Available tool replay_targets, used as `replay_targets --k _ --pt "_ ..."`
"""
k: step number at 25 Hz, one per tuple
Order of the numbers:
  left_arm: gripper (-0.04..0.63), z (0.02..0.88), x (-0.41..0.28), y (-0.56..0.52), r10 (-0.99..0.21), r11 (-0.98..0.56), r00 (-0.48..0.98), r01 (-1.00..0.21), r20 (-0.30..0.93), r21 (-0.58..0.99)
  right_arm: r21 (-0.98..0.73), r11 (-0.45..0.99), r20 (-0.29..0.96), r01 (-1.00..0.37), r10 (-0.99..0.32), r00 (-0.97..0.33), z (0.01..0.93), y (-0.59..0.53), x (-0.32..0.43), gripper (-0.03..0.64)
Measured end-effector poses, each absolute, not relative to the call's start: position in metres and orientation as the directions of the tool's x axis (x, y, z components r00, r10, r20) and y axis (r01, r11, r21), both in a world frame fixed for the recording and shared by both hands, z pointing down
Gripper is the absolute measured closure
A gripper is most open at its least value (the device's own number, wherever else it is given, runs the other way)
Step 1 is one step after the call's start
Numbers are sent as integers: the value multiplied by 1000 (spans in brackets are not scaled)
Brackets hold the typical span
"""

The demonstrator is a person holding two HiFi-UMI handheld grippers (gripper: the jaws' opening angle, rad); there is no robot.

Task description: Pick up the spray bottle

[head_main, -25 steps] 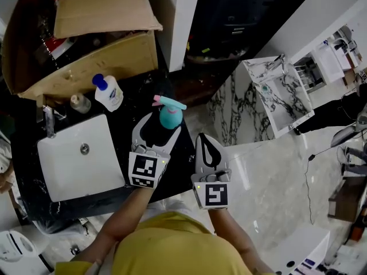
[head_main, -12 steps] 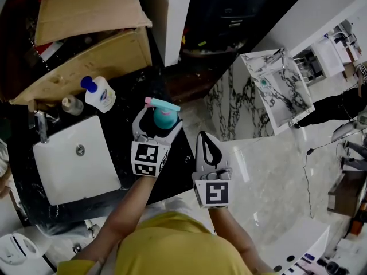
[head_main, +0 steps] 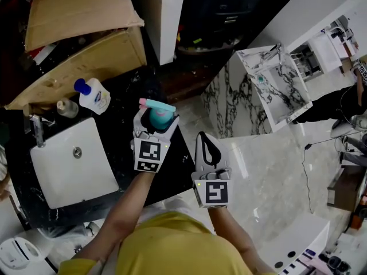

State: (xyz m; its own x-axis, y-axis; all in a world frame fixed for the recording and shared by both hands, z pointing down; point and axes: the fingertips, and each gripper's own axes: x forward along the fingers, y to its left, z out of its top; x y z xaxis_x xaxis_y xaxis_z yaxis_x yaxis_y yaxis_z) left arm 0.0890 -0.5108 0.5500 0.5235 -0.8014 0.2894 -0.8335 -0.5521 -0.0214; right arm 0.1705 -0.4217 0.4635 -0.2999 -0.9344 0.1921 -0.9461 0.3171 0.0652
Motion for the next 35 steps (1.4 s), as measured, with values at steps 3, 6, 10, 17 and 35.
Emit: replay_targets --k 3,6,10,17,35 --pt "225 549 90 -511 -797 -565 534 -825 282 -36 69 315 196 -947 -935 -297 465 -421 172 617" --pt "230 545 91 -509 -792 -583 549 -810 267 -64 67 312 202 -948 -935 -293 466 -421 172 617" --pt "232 532 90 -506 -794 -591 565 -804 227 -65 57 312 203 -948 -934 -295 467 -420 168 617" --pt "232 508 73 -491 -808 -569 549 -821 215 -45 61 326 191 -943 -932 -310 463 -418 159 617" --pt "232 394 9 -415 -853 -516 508 -856 124 -40 64 337 71 -939 -941 -332 407 -382 134 617"
